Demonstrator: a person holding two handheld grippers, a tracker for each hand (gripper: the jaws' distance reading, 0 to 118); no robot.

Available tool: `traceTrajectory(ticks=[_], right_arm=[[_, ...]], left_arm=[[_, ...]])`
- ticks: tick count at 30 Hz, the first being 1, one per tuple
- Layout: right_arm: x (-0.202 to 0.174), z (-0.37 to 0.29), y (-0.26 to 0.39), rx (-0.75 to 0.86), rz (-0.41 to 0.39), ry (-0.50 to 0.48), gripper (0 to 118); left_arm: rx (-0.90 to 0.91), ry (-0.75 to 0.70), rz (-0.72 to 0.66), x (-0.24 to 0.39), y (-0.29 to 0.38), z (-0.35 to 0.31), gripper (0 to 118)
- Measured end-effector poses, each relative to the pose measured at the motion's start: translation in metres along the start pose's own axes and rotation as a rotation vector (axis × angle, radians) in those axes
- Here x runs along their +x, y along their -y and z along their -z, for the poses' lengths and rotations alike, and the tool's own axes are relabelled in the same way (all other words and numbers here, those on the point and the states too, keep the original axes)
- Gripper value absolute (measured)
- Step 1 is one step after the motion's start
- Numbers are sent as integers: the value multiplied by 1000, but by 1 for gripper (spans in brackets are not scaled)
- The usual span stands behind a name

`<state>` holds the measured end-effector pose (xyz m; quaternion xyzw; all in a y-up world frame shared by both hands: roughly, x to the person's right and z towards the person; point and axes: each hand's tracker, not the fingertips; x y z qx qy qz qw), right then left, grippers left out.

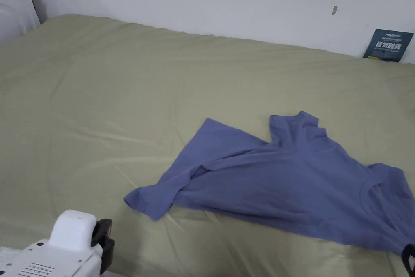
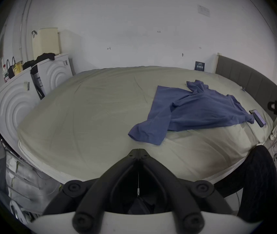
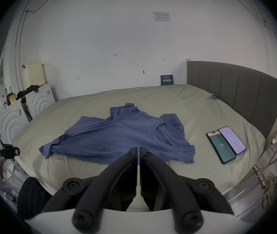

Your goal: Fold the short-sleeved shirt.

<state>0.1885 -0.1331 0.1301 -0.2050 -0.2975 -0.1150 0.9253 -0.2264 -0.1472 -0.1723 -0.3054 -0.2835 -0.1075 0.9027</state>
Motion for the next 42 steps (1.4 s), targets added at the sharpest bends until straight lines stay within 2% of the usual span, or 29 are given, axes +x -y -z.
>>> traceTrajectory(ticks=[4,5,7,8,13,15,18,24,25,27,29,37,42], right_arm=[[-6,6,-4,-15,-19,-24,4],[-6,7,-5,-17,-20,-29,4],[-8,11,-7,-28,-23,-33,4],[-9,12,-8,-30,-22,-35,4],[-11,22,-11,-44,-17,-32,4],[-12,27,-11,-55,-13,-33,4],[-11,33,-9,-78,-4,-34,4],[-12,38,-8,-98,11,-44,4],[-12,39,-8,-101,15,-46,4],[-13,39,-9,-101,22,-46,4],[-14,39,-9,-102,28,-51,4],[-15,61,-35,-127,-39,-73,4],[-5,141,-88,-210,-168,-83,4]], left_arm=[[-23,40,48,16,-10,26,0],[-31,62,66,20,-5,38,18],[-82,81,114,25,-8,63,95],[-121,75,135,27,-7,75,106],[-168,119,129,44,-2,124,103],[-188,123,110,44,-2,138,95],[-211,120,75,44,1,150,78],[-224,100,30,34,-3,157,64],[-222,91,10,29,-6,157,52],[-224,93,-69,17,-7,156,20],[-246,112,-91,8,-8,157,2],[-164,179,-150,17,-32,103,0],[-148,183,-162,21,-47,94,0]])
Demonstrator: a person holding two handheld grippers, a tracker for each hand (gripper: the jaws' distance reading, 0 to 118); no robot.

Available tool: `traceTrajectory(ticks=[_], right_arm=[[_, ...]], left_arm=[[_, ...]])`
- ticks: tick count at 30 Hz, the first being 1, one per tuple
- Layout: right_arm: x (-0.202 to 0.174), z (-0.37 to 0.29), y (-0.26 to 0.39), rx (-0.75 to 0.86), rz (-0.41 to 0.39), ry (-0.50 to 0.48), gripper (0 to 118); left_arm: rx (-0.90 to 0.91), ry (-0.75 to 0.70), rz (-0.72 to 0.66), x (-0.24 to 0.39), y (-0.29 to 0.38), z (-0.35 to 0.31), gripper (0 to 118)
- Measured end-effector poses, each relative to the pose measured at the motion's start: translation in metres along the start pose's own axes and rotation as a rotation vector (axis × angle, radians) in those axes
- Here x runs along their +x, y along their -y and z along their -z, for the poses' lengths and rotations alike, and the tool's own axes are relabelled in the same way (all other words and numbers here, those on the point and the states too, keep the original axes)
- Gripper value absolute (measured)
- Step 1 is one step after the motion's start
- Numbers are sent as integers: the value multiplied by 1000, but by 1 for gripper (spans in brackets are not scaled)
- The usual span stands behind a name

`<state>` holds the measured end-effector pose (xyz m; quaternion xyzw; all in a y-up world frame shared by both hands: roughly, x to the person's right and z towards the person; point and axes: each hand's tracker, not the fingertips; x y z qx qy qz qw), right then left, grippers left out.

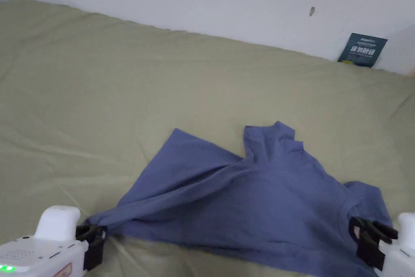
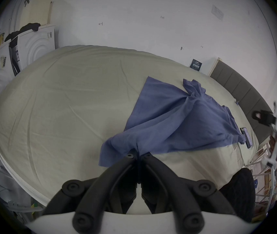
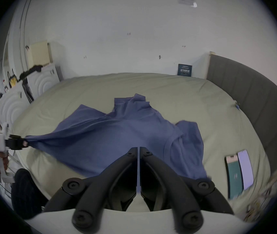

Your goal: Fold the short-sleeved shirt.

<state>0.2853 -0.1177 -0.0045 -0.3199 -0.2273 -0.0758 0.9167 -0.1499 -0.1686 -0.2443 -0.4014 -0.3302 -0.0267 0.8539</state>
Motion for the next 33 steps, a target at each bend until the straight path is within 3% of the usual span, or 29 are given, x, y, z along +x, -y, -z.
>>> traceTrajectory(ticks=[5,8,10,12,13,14,18,20,21,22,23,24,25,26,31,33], right_arm=[[41,121,-70,-124,-28,-23,6],[60,194,-102,-239,-62,-17,16],[70,232,-115,-237,-63,-2,35],[80,262,-124,-282,0,-15,54],[75,266,-125,-317,46,-8,91],[76,273,-125,-341,77,-5,118],[74,280,-117,-354,148,36,118],[65,279,-109,-421,102,69,118],[87,308,-101,-427,85,72,114],[85,309,-95,-430,63,52,97],[79,309,-91,-427,11,60,70],[74,303,-88,-376,-14,97,63],[67,292,-89,-349,13,50,39],[64,291,-89,-373,54,2,3],[47,259,-97,-305,-14,30,3],[55,239,-111,-240,53,-7,3]], left_arm=[[-1,8,-23,1,-9,5,0],[-10,4,-24,2,-14,10,0],[-13,30,-47,3,-16,12,0],[-15,33,-51,2,-20,15,0],[-13,29,-48,3,-22,15,0],[-11,33,-48,3,-24,15,0],[9,55,-72,-6,-27,17,0],[20,18,-52,-8,-28,19,0],[20,18,-46,-8,-29,19,0],[16,14,-42,-8,-30,20,0],[18,10,-33,-8,-30,20,0],[21,14,-26,-8,-30,21,0],[26,1,-21,-6,-32,21,0],[26,8,-20,-7,-34,21,0],[61,31,-22,-4,-44,24,0],[71,31,-27,-4,-55,26,0]])
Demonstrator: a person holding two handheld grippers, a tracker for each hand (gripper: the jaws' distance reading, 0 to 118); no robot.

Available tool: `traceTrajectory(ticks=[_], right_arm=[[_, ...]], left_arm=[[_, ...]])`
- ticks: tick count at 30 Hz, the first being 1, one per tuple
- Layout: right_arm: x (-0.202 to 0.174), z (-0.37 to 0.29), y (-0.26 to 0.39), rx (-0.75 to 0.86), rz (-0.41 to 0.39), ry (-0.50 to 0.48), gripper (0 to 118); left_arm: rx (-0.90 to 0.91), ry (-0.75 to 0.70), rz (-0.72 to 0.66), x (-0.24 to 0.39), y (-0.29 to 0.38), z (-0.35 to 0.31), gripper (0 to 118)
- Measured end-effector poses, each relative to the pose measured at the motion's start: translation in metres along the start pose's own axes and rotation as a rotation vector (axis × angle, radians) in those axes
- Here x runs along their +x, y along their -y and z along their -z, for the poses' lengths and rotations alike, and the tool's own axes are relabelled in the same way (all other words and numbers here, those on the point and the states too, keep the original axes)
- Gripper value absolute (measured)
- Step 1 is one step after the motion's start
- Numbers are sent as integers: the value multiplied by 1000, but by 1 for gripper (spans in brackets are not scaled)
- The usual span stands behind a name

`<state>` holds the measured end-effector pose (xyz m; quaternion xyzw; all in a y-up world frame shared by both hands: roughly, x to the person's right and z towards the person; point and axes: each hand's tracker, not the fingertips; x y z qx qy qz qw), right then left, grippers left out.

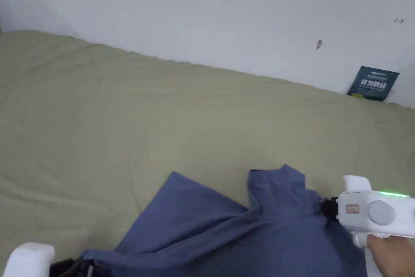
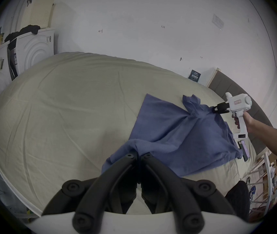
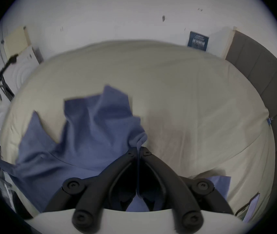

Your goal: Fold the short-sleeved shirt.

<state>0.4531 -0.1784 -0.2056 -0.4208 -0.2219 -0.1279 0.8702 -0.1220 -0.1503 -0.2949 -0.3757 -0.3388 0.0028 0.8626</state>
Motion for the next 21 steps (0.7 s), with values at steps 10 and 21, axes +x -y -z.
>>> traceTrajectory(ticks=[10,21], right_arm=[[19,-163,-67,251,-10,-51,3],[33,-323,-166,547,30,4,3]], left_arm=[[145,107,-87,1,-93,-8,0],[362,145,-13,52,-271,-32,0]])
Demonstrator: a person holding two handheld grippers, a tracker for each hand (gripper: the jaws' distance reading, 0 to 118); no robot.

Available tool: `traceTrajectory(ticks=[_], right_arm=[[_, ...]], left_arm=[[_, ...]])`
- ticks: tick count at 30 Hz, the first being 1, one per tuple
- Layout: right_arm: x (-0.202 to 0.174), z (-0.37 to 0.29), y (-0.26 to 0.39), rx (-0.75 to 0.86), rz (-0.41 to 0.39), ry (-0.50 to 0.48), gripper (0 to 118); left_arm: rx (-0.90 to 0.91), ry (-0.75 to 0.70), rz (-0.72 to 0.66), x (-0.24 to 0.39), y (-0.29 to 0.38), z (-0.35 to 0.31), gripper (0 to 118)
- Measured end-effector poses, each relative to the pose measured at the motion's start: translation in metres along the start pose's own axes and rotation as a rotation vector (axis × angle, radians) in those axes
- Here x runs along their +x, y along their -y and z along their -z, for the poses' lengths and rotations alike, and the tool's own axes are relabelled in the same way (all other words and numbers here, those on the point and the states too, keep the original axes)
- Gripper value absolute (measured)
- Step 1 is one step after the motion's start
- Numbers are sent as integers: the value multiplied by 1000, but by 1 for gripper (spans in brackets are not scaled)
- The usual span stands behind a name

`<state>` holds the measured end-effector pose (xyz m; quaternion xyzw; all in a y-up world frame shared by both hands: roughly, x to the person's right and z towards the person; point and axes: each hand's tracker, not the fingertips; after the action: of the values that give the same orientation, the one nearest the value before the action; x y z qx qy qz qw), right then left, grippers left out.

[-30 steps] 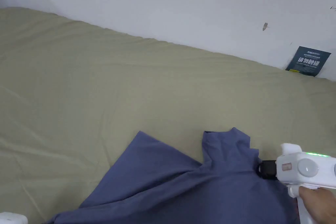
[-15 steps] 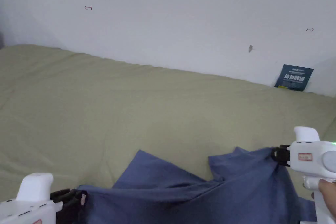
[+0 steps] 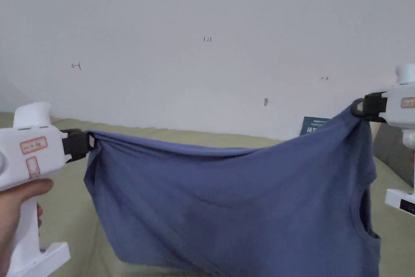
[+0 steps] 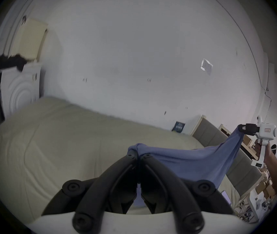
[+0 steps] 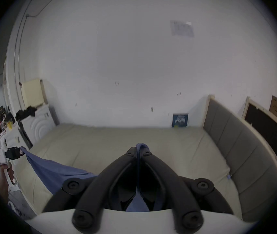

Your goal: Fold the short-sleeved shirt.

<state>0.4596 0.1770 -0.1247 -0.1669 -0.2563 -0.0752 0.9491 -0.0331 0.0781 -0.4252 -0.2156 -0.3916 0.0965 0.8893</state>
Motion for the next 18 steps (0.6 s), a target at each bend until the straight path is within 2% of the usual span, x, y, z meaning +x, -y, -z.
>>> traceTrajectory(ticks=[11,18], right_arm=[[18,-37,-180,347,72,47,3],[20,-24,-224,413,93,35,3]], left_arm=[[245,-20,103,68,-197,30,0],[344,-111,129,77,-261,60,0]])
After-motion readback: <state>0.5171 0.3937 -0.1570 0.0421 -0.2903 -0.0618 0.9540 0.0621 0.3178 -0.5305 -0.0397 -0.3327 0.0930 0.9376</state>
